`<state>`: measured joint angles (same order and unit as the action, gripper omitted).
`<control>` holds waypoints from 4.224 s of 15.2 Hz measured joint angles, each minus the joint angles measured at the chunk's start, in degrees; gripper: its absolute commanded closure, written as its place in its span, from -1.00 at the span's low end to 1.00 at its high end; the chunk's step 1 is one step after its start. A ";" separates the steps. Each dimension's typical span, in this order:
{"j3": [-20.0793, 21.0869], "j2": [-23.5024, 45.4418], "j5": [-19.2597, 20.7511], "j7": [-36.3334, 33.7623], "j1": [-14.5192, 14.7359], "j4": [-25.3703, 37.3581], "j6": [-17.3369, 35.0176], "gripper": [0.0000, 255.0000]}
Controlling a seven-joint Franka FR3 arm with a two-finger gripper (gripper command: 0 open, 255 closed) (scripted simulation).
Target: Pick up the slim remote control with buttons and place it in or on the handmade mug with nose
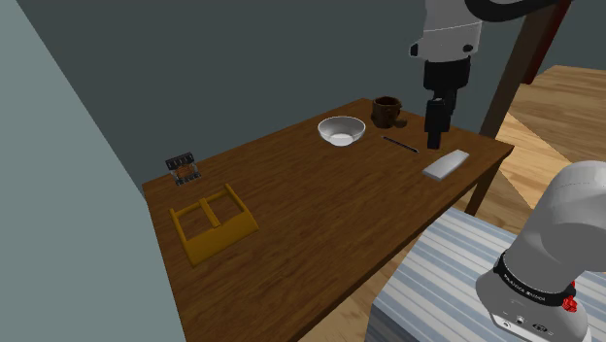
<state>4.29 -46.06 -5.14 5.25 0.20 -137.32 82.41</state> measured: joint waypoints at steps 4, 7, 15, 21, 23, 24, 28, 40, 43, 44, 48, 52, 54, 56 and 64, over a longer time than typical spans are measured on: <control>-2.80 -3.02 2.57 6.10 0.87 -3.66 1.03 -1.00; -7.16 -7.78 6.74 14.87 1.79 -8.98 2.30 -1.00; -22.02 -13.83 21.13 39.75 2.64 -18.17 8.81 -1.00; -35.63 -10.71 32.47 58.21 3.79 -19.67 17.10 -1.00; -40.12 -9.24 35.73 64.09 4.59 -19.71 20.06 -1.00; -42.49 -8.21 37.28 67.15 5.19 -19.28 21.50 -1.00; -53.12 -1.20 42.10 78.63 10.54 -16.05 29.16 -1.00; -67.12 7.68 46.74 87.67 18.31 -15.43 41.64 -1.00; -67.40 7.90 46.79 87.67 18.50 -15.44 41.95 -1.00; -67.41 7.91 46.80 87.67 18.50 -15.44 41.97 -1.00; -67.42 7.91 46.80 87.67 18.50 -15.44 41.98 1.00; -67.42 7.91 46.80 87.67 18.50 -15.44 41.98 1.00; -67.42 7.91 46.80 87.67 18.50 -15.44 41.98 1.00; -67.43 7.92 46.80 87.67 18.51 -15.44 41.98 1.00; -62.29 4.37 44.52 88.00 16.72 -13.06 35.49 1.00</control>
<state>-58.00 -41.68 39.38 93.24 16.92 -150.38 117.89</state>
